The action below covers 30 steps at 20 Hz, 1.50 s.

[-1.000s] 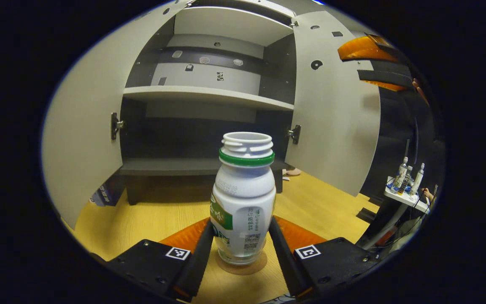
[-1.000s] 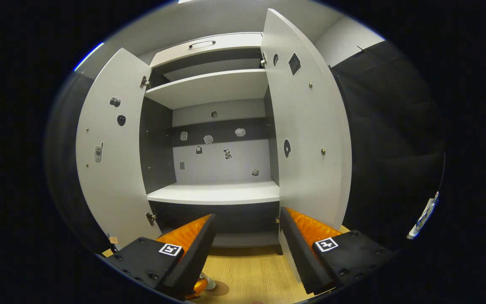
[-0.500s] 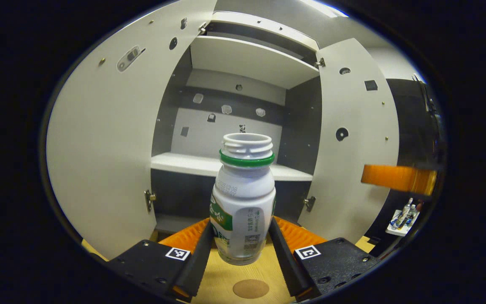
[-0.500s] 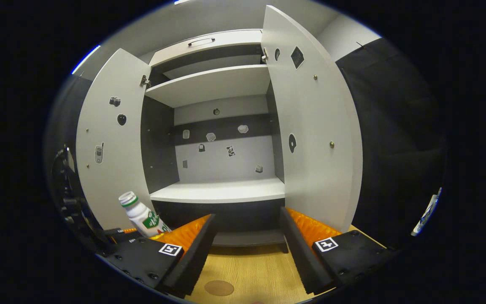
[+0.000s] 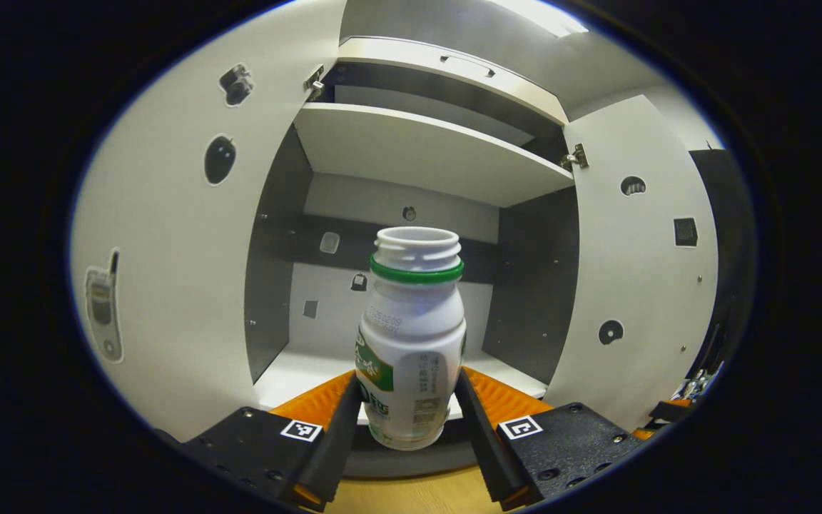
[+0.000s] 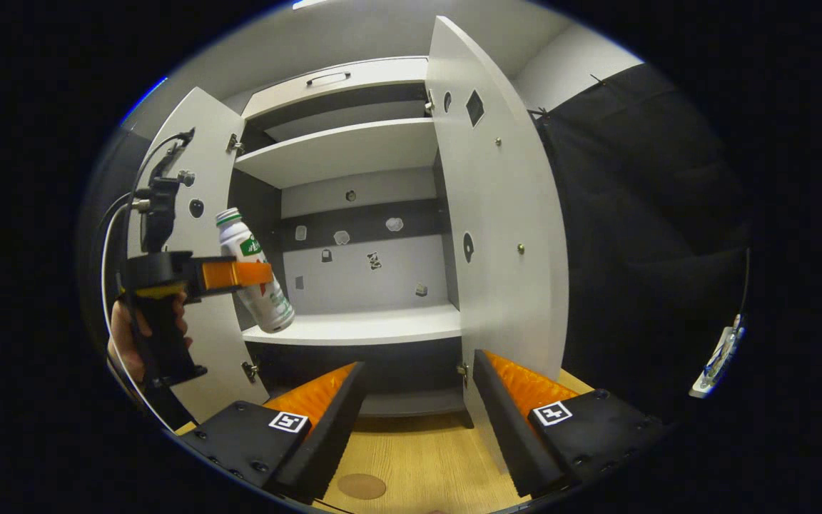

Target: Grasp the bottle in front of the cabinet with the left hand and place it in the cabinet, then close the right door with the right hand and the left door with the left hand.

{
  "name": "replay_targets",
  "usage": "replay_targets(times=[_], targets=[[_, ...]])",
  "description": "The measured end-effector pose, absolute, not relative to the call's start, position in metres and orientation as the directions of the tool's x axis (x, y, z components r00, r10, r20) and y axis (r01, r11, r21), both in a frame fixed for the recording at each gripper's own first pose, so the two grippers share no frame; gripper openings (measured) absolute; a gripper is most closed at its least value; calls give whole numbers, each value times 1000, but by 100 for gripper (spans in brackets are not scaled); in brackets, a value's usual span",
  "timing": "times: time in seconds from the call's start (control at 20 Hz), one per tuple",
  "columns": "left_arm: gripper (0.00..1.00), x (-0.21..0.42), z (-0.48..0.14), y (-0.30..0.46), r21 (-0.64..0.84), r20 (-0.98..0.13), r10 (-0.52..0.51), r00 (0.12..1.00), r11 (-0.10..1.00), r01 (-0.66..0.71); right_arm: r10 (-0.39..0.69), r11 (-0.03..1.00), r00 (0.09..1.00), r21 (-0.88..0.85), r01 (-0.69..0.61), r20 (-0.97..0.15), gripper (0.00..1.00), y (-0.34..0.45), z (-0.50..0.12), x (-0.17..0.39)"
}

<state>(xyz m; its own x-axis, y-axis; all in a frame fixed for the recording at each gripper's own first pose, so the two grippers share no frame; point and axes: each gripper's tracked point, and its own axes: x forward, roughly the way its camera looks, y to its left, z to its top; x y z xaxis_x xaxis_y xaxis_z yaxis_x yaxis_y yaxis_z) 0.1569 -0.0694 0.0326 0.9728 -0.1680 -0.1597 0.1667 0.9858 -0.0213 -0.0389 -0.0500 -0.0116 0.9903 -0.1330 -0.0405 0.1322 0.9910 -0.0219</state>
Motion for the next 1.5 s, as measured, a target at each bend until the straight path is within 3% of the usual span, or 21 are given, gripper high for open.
replay_targets(times=[0.15, 0.4, 0.7, 0.95, 1.2, 1.35, 1.5], targets=[[76, 206, 36, -83, -25, -176, -167, 970, 986, 165, -180, 984, 983, -13, 179, -45, 98, -64, -15, -54], [76, 266, -13, -107, 80, -289, -136, 948, 983, 166, -288, 958, 956, -7, 288, -50, 98, -104, -18, -78], [76, 295, -73, -111, 69, -419, -79, 905, 991, 118, -435, 899, 899, 30, 437, -37, 98, -163, -12, -112], [77, 306, -83, -118, 78, -426, -75, 902, 990, 120, -504, 863, 863, 39, 504, -28, 98, -191, -6, -128], [81, 311, -87, -115, 77, -418, -64, 906, 992, 105, -492, 869, 870, 37, 493, -21, 98, -189, -1, -125], [95, 309, -88, -116, 56, -407, -81, 910, 992, 113, -480, 876, 877, 30, 481, -23, 98, -188, 0, -122], [95, 302, -72, -111, 26, -344, -78, 936, 995, 93, -464, 885, 886, 28, 464, -22, 98, -187, -1, -118]])
